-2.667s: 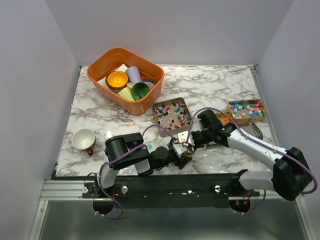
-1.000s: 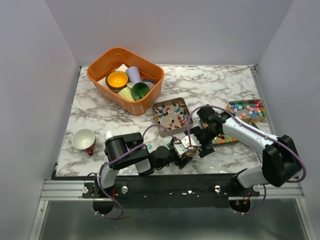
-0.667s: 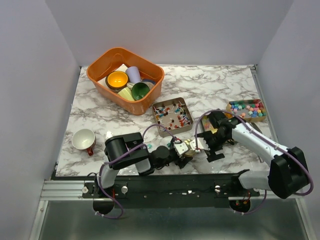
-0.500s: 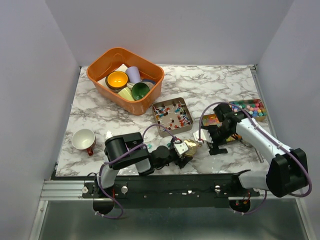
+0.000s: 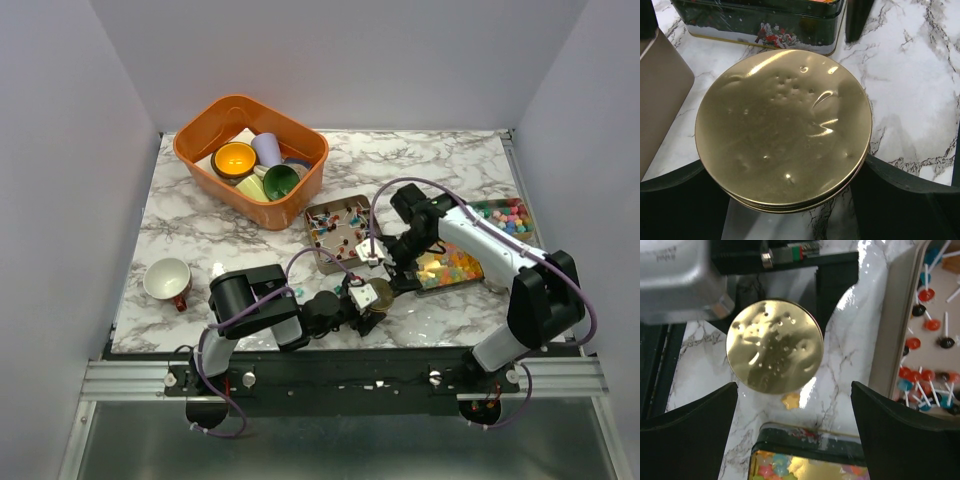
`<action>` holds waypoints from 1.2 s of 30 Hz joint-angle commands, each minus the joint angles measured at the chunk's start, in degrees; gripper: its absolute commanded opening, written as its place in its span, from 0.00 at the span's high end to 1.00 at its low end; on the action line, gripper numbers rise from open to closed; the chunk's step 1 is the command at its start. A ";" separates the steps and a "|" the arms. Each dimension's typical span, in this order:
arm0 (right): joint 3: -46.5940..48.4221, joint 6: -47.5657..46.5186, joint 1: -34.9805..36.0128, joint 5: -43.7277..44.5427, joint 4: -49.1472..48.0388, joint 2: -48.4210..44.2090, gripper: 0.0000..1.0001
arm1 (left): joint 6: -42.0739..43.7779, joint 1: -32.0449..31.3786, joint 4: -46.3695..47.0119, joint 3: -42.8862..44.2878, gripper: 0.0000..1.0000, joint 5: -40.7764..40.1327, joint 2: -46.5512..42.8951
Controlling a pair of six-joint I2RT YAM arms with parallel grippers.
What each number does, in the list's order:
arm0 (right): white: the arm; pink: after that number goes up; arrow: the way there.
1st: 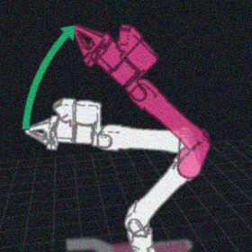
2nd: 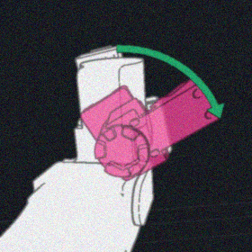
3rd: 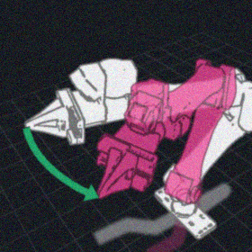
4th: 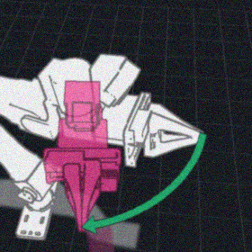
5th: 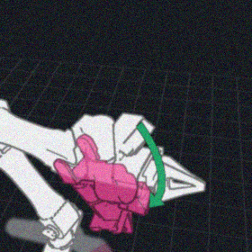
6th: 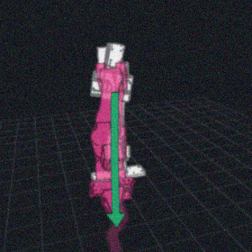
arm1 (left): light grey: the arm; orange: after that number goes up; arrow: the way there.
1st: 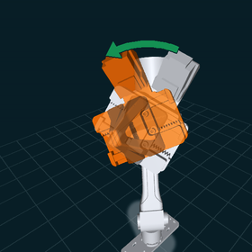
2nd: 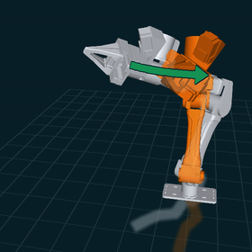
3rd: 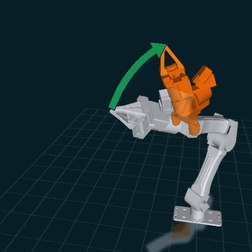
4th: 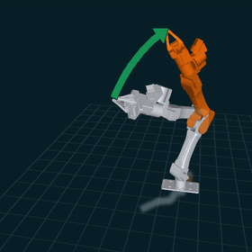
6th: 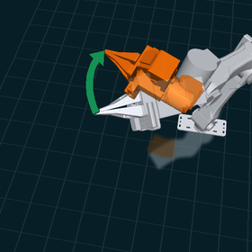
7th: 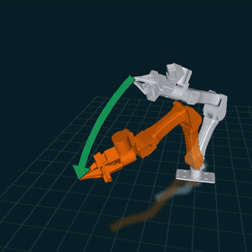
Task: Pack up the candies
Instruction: Screw the bottle lid onto the packing bottle.
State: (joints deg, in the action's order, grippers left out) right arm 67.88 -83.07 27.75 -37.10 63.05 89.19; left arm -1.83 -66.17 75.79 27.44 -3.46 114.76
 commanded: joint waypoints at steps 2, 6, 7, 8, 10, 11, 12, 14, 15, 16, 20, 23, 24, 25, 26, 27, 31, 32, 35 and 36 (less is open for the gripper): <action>0.68 -1.66 3.19 -2.72 1.82 3.89 0.00 | 3.58 0.17 -11.37 -1.16 1.00 -2.25 2.40; -0.11 -2.27 4.16 -0.78 1.55 6.17 0.00 | 3.67 0.25 -11.45 -1.07 1.00 -2.69 2.49; -0.20 -2.27 4.24 -0.52 1.55 6.61 0.00 | 3.50 0.17 -11.45 -1.07 1.00 -3.04 2.57; -0.37 -2.36 4.24 0.01 1.64 7.05 0.00 | 3.32 0.17 -11.45 -1.07 1.00 -3.56 2.57; -1.51 -2.36 4.16 0.71 1.47 6.79 0.00 | 2.62 0.25 -11.80 -0.99 1.00 -4.27 2.57; -2.04 -2.10 4.16 1.15 1.12 6.27 0.00 | 2.53 0.25 -11.89 -0.99 1.00 -4.62 2.57; -2.66 -2.01 4.16 2.29 1.03 4.96 0.00 | 2.35 0.34 -12.15 -0.99 1.00 -4.80 2.57; -5.81 -1.84 4.07 3.70 0.24 2.93 0.00 | 2.27 0.34 -12.16 -0.90 1.00 -4.88 2.49; -7.31 -1.92 3.72 5.27 0.06 0.57 0.00 | 2.09 0.34 -12.07 -0.99 1.00 -4.89 2.57; -8.54 -1.92 3.63 6.07 -0.11 -0.58 0.00 | 2.00 0.34 -12.07 -0.99 1.00 -4.71 2.57; -16.00 -1.49 2.75 9.67 -0.21 -5.86 0.00 | 2.00 0.61 -11.45 -1.16 1.00 -4.10 2.40; -17.95 0.44 2.05 10.30 0.50 -10.07 0.00 | 2.00 0.69 -11.80 -1.16 1.00 -3.92 2.40; -18.65 0.97 1.96 10.73 0.76 -10.96 0.00 | 2.00 0.69 -11.98 -0.99 1.00 -4.01 2.49; -18.83 1.59 1.87 10.91 1.02 -12.01 0.00 | 2.00 0.69 -11.98 -1.07 1.00 -3.92 2.49; -19.01 2.11 1.87 11.17 1.90 -13.50 0.00 | 2.00 0.69 -11.98 -0.99 1.00 -3.74 2.57; -19.18 2.99 1.70 11.87 2.51 -14.30 0.00 | 2.00 0.69 -12.15 -0.99 1.00 -3.66 2.57; -17.09 5.28 -0.23 11.09 2.61 -16.85 0.00 | 2.00 0.69 -12.16 -0.99 1.00 -2.86 2.49; -16.29 5.72 -0.41 10.74 2.09 -16.77 0.00 | 2.09 0.69 -12.16 -0.90 1.00 -2.78 2.49; -11.91 7.83 -0.59 8.37 0.77 -14.66 0.00 | 2.00 0.69 -12.24 -0.90 1.00 -2.51 2.49; -10.50 8.62 -0.68 6.19 0.33 -13.96 0.00 | 2.00 0.69 -12.16 -0.99 1.00 -2.51 2.57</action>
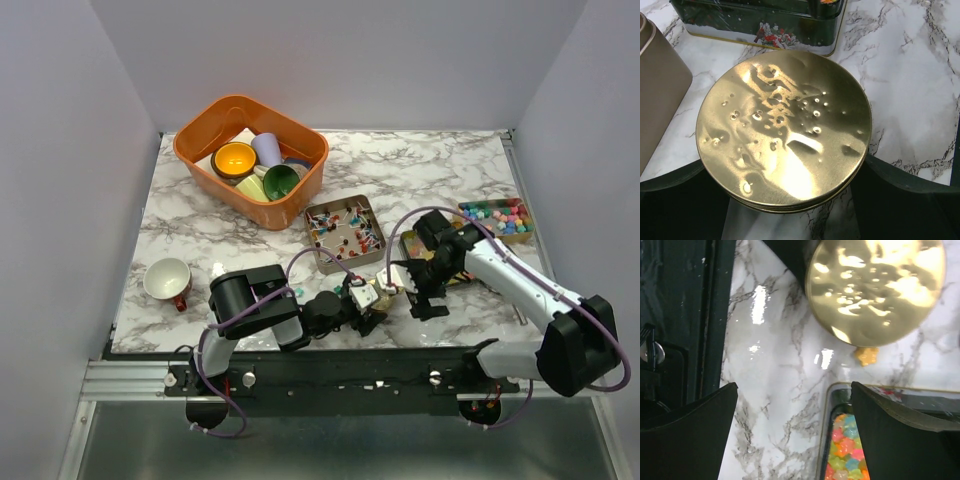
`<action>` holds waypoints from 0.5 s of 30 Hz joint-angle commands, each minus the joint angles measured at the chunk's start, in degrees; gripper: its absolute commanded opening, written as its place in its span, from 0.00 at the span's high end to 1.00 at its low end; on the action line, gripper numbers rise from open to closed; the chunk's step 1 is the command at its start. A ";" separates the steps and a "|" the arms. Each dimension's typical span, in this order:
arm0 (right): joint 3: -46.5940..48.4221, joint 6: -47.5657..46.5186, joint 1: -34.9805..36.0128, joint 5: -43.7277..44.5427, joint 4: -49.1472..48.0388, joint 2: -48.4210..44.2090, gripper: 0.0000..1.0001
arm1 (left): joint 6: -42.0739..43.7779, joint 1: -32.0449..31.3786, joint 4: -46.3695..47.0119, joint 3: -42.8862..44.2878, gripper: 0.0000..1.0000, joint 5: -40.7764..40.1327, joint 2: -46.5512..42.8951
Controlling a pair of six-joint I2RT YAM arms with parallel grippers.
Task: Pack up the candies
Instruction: Screw the bottle lid onto the packing bottle.
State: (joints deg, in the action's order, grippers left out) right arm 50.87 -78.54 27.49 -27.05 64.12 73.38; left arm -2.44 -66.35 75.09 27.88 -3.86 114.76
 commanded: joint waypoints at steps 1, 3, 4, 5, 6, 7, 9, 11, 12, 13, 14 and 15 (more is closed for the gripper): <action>7.65 4.71 -0.33 -5.11 -1.27 3.76 0.00 | 2.61 0.87 -11.46 -1.34 1.00 -2.12 2.49; 11.17 5.06 -0.24 -9.22 -2.15 6.23 0.00 | 2.61 0.87 -11.46 -1.25 1.00 -2.12 2.57; 12.22 5.15 -0.15 -10.56 -2.42 8.85 0.00 | 2.70 0.87 -11.54 -1.25 1.00 -2.12 2.66; 13.54 4.98 -0.06 -12.05 -2.16 10.53 0.00 | 2.61 0.87 -11.63 -1.25 1.00 -2.21 2.66; 15.55 4.63 0.20 -14.41 -2.07 11.86 0.00 | 2.70 0.87 -11.63 -1.25 1.00 -2.29 2.66; 16.53 4.37 0.37 -15.22 -2.07 13.17 0.00 | 2.61 0.87 -11.72 -1.16 1.00 -2.47 2.66; 18.37 3.58 1.42 -16.54 -2.07 16.78 0.00 | 2.70 0.87 -11.98 -1.16 1.00 -2.47 2.66; 19.09 2.61 2.22 -16.98 -1.46 19.24 0.00 | 2.61 0.87 -12.07 -1.16 1.00 -2.56 2.66; 19.35 1.39 3.00 -16.81 -0.84 20.04 0.00 | 2.87 0.87 -12.16 -1.07 1.00 -2.56 2.58; 19.79 0.50 3.36 -16.37 0.21 20.74 0.00 | 2.88 0.96 -12.07 -1.16 1.00 -2.91 2.49; 19.79 -0.20 3.54 -16.20 1.96 21.18 0.00 | 3.05 0.87 -12.07 -1.16 1.00 -3.08 2.57; 19.36 -1.25 3.71 -15.93 2.50 21.62 0.00 | 2.88 0.87 -11.98 -1.07 1.00 -3.09 2.49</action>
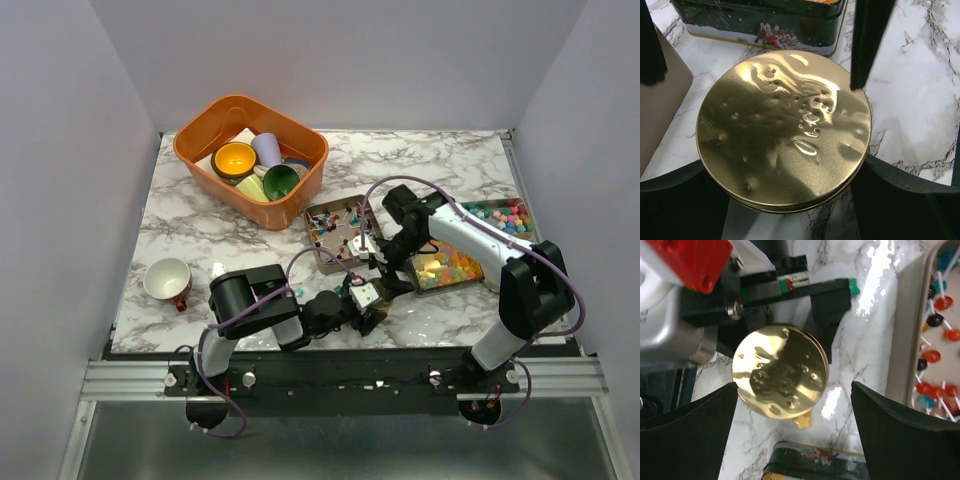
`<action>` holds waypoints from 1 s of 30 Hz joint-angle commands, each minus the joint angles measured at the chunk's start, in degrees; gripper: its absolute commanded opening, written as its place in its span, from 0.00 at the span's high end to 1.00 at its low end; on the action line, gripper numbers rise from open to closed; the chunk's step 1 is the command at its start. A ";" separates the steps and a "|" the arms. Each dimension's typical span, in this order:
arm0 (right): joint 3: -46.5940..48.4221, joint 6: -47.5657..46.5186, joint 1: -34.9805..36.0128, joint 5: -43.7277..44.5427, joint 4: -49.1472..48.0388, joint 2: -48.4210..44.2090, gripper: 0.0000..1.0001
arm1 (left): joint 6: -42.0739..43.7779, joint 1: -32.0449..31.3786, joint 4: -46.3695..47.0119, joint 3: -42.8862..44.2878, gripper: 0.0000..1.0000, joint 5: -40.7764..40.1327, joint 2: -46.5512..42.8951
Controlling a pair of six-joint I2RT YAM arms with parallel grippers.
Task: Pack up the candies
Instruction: Screw the bottle lid onto the packing bottle.
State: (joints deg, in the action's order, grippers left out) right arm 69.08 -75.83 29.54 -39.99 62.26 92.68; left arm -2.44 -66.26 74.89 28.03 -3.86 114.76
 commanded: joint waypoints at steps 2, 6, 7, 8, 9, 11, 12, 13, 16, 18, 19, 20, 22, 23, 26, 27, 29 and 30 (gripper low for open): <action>-0.87 -4.67 1.75 -2.21 4.45 2.24 0.00 | 2.97 0.87 -11.79 -1.22 1.00 -3.61 2.66; -4.21 -4.94 1.93 1.65 3.22 1.10 0.00 | 2.88 0.78 -11.61 -1.31 1.00 -4.05 2.66; -5.00 -4.85 1.93 2.45 2.87 0.05 0.00 | 2.88 0.78 -11.61 -1.23 1.00 -4.05 2.66; -6.75 -4.68 1.93 3.15 2.17 -0.57 0.00 | 2.62 0.87 -11.61 -1.22 1.00 -3.97 2.66; -7.72 -4.33 1.84 4.38 1.73 -1.36 0.00 | 2.61 0.78 -11.79 -1.14 1.00 -3.88 2.75; -9.57 -3.97 1.84 5.44 1.29 -3.82 0.00 | 2.61 0.78 -11.96 -1.22 1.00 -3.70 2.84; -11.49 -3.54 1.66 6.58 1.11 -4.61 0.00 | 2.70 0.78 -11.96 -1.14 1.00 -3.70 2.66; -12.64 -3.36 1.49 7.20 1.11 -5.40 0.00 | 2.79 0.87 -12.05 -1.22 1.00 -3.61 2.58; -16.51 -2.57 0.78 9.40 0.41 -9.53 0.00 | 2.61 0.87 -12.58 -0.87 1.00 -3.79 2.75; -17.92 -2.04 0.26 10.80 0.93 -12.87 0.00 | 2.61 0.87 -12.75 -0.87 1.00 -3.70 2.93; -18.97 -1.86 0.08 11.07 1.19 -14.01 0.00 | 2.61 0.96 -12.84 -0.70 1.00 -3.70 3.01; -19.42 -1.69 -0.01 11.25 2.15 -15.07 0.00 | 2.70 0.87 -12.84 -0.70 1.00 -3.79 3.10; -20.03 -0.55 -0.27 11.42 3.13 -18.49 0.00 | 2.61 0.96 -12.84 -0.52 1.00 -3.70 3.28; -20.30 0.06 -0.36 11.25 3.31 -19.46 0.00 | 2.61 0.87 -12.93 -0.52 1.00 -3.35 3.28; -18.55 2.87 -2.29 10.20 1.30 -21.49 0.00 | 2.53 0.87 -13.10 -0.70 1.00 -2.91 3.01; -17.24 4.71 -3.25 9.58 0.50 -21.41 0.00 | 2.70 0.87 -13.19 -0.61 1.00 -2.82 3.10; -14.86 6.30 -3.61 7.13 -1.34 -19.48 0.00 | 2.61 0.96 -13.19 -0.52 1.00 -2.73 3.19; -12.24 7.36 -3.61 5.99 -1.79 -18.43 0.00 | 2.61 0.87 -13.19 -0.61 1.00 -2.65 3.28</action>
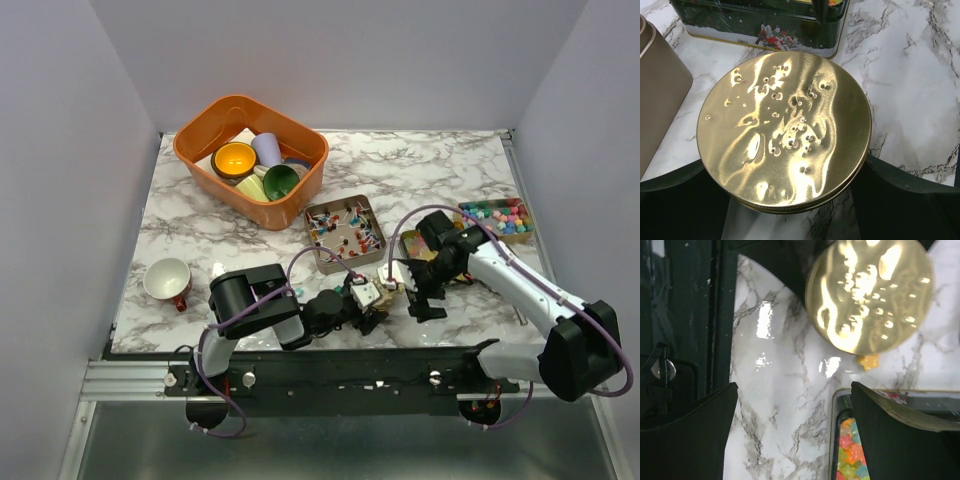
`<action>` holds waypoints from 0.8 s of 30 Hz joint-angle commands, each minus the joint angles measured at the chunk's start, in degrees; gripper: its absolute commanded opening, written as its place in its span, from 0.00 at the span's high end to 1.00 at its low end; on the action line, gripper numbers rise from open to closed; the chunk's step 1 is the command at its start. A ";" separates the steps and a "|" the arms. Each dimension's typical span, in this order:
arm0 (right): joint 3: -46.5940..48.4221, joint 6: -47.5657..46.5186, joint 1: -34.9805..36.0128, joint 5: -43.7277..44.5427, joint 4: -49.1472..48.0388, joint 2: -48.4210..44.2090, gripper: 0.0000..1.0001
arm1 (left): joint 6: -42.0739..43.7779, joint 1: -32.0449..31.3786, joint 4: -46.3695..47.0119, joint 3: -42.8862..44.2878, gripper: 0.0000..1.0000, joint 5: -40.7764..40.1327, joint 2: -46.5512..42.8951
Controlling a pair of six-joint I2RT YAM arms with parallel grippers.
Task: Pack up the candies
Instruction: Screw the bottle lid onto the packing bottle.
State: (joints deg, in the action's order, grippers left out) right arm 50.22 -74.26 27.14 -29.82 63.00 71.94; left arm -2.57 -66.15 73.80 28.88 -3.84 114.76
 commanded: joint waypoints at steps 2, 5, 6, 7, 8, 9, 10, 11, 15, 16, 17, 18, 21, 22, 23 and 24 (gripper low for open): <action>9.01 6.40 -1.21 -8.22 -3.67 5.74 0.00 | 2.74 0.76 -12.01 -1.37 1.00 -2.49 3.28; 14.02 5.88 -0.95 -12.88 -2.81 12.31 0.00 | 2.74 0.76 -12.19 -1.46 1.00 -2.40 3.19; 15.34 4.49 -0.60 -13.85 -2.19 14.00 0.00 | 2.74 0.76 -12.19 -1.38 1.00 -2.40 3.19; 18.22 3.52 -0.24 -15.42 -1.40 15.84 0.00 | 2.83 0.76 -12.28 -1.29 1.00 -2.49 3.19; 19.29 2.55 0.02 -15.79 0.44 18.64 0.00 | 2.74 0.76 -12.36 -1.29 1.00 -2.67 3.19; 20.44 0.71 0.72 -15.97 1.24 20.15 0.00 | 2.74 0.76 -12.45 -1.37 1.00 -2.93 3.19; 21.84 -0.26 1.07 -15.71 2.03 21.21 0.00 | 2.83 0.76 -12.45 -1.37 1.00 -3.02 3.19; 22.20 -1.06 1.43 -15.27 3.34 22.09 0.00 | 2.74 0.76 -12.45 -1.37 1.00 -3.02 3.10; 21.24 -5.01 2.83 -12.37 4.32 24.65 0.00 | 2.74 0.76 -12.37 -1.37 1.00 -3.37 3.19; 20.80 -5.45 2.75 -11.23 4.23 24.74 0.00 | 2.74 0.76 -12.28 -1.37 1.00 -3.37 3.19; 19.84 -5.81 2.83 -10.61 4.32 24.74 0.00 | 2.74 0.76 -12.28 -1.37 1.00 -3.55 3.19; 19.31 -6.33 2.84 -9.82 4.23 24.65 0.00 | 2.74 0.76 -12.28 -1.37 1.00 -3.55 3.10; 16.25 -6.78 2.84 -6.75 3.62 23.34 0.00 | 2.83 0.76 -12.28 -1.37 1.00 -3.90 3.19; 15.27 -6.78 2.84 -5.78 3.27 22.64 0.00 | 2.74 0.76 -12.36 -1.20 1.00 -3.99 3.28; 14.13 -6.78 2.84 -5.34 2.66 20.98 0.00 | 2.83 0.76 -12.36 -1.29 1.00 -3.90 3.54; 12.12 -6.69 2.84 -4.98 2.22 20.09 0.00 | 2.74 0.85 -12.36 -1.29 1.00 -3.81 3.45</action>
State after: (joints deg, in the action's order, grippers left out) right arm 67.57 -79.11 29.89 -38.74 64.62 95.92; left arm -2.63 -66.04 73.45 29.15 -3.97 114.78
